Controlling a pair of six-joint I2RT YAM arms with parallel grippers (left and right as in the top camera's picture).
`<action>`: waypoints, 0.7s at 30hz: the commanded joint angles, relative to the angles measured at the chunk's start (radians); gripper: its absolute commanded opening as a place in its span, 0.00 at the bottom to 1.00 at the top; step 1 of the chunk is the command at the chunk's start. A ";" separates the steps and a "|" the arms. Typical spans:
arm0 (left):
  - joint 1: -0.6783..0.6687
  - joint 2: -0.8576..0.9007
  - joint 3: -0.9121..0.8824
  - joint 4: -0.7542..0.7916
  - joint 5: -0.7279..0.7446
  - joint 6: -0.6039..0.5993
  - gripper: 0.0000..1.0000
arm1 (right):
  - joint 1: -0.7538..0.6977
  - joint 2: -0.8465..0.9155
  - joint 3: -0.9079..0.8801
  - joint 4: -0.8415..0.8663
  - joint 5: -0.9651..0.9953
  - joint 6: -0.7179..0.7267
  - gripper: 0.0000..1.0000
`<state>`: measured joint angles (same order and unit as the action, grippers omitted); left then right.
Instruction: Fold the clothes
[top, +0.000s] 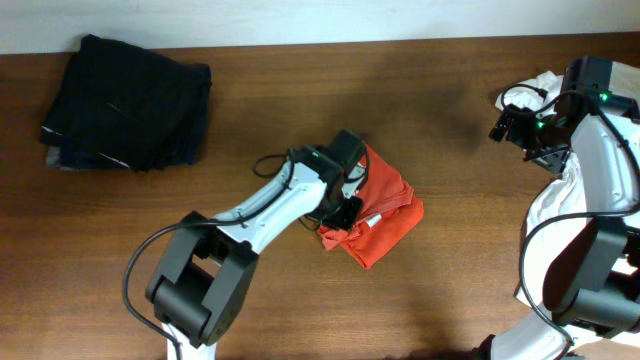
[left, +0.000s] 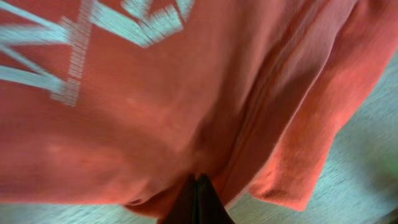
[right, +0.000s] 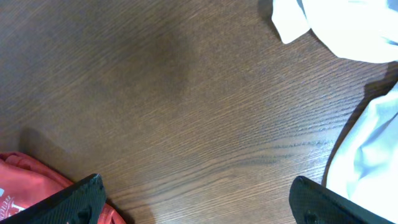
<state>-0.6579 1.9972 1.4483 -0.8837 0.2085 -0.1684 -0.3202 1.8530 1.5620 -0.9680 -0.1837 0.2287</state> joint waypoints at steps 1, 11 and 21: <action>-0.023 -0.015 -0.040 0.034 -0.003 -0.003 0.00 | -0.001 -0.003 0.005 -0.001 0.010 0.000 0.98; -0.023 -0.015 -0.047 0.066 -0.101 -0.020 0.00 | -0.001 -0.003 0.005 -0.001 0.010 0.000 0.98; -0.251 -0.015 -0.072 0.039 -0.023 -0.093 0.01 | -0.001 -0.003 0.005 -0.001 0.010 0.000 0.98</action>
<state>-0.8555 1.9972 1.3964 -0.8482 0.2283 -0.1917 -0.3202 1.8530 1.5620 -0.9688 -0.1837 0.2283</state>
